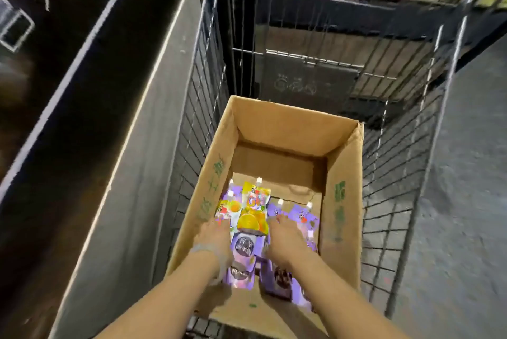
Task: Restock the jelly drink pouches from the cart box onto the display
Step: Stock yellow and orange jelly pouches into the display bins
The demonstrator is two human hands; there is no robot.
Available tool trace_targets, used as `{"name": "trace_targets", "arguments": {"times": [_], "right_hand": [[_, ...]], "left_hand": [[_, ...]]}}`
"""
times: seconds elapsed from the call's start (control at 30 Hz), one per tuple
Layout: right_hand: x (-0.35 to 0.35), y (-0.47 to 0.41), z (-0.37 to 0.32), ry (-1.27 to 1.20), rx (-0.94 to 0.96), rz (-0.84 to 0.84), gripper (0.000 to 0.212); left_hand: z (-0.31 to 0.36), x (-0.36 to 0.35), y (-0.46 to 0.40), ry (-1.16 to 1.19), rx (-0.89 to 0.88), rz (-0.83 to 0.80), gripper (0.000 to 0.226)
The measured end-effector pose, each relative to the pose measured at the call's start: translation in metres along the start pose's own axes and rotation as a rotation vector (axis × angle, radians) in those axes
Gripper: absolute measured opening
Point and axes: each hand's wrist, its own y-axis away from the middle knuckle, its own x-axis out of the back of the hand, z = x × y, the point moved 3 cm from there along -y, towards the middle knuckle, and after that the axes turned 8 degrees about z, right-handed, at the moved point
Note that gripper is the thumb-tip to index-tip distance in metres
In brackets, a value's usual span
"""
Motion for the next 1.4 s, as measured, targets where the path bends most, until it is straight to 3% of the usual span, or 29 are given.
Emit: {"name": "trace_targets", "arguments": {"times": [0.2, 0.33, 0.43, 0.73, 0.97, 1.17, 1.3, 1.4], "right_hand": [[-0.043, -0.059, -0.004, -0.147, -0.094, -0.012, 0.042], [-0.052, -0.085, -0.007, -0.322, -0.34, 0.121, 0.065], [-0.062, -0.096, -0.005, -0.367, -0.468, 0.083, 0.074], [-0.067, -0.091, 0.013, -0.452, -0.504, -0.094, 0.094], [-0.065, -0.078, 0.01, -0.324, -0.426, -0.215, 0.075], [-0.066, -0.069, 0.008, -0.557, -0.476, -0.246, 0.078], [-0.053, -0.067, 0.018, -0.711, -0.469, -0.307, 0.075], [-0.041, -0.06, 0.019, -0.882, -0.451, -0.296, 0.068]], "left_hand": [[-0.007, -0.042, -0.05, 0.25, 0.208, -0.038, 0.065], [-0.004, -0.054, -0.063, 0.235, 0.328, -0.025, 0.06], [0.003, -0.058, -0.067, 0.164, 0.37, -0.014, 0.058], [0.004, -0.066, -0.06, 0.147, 0.34, -0.11, 0.059], [-0.002, -0.059, -0.068, 0.268, 0.36, -0.215, 0.049], [-0.003, -0.054, -0.059, 0.388, 0.498, -0.175, 0.059], [-0.004, -0.049, -0.059, 0.556, 0.503, -0.3, 0.04], [-0.002, -0.039, -0.059, 0.738, 0.476, -0.245, 0.031]]}}
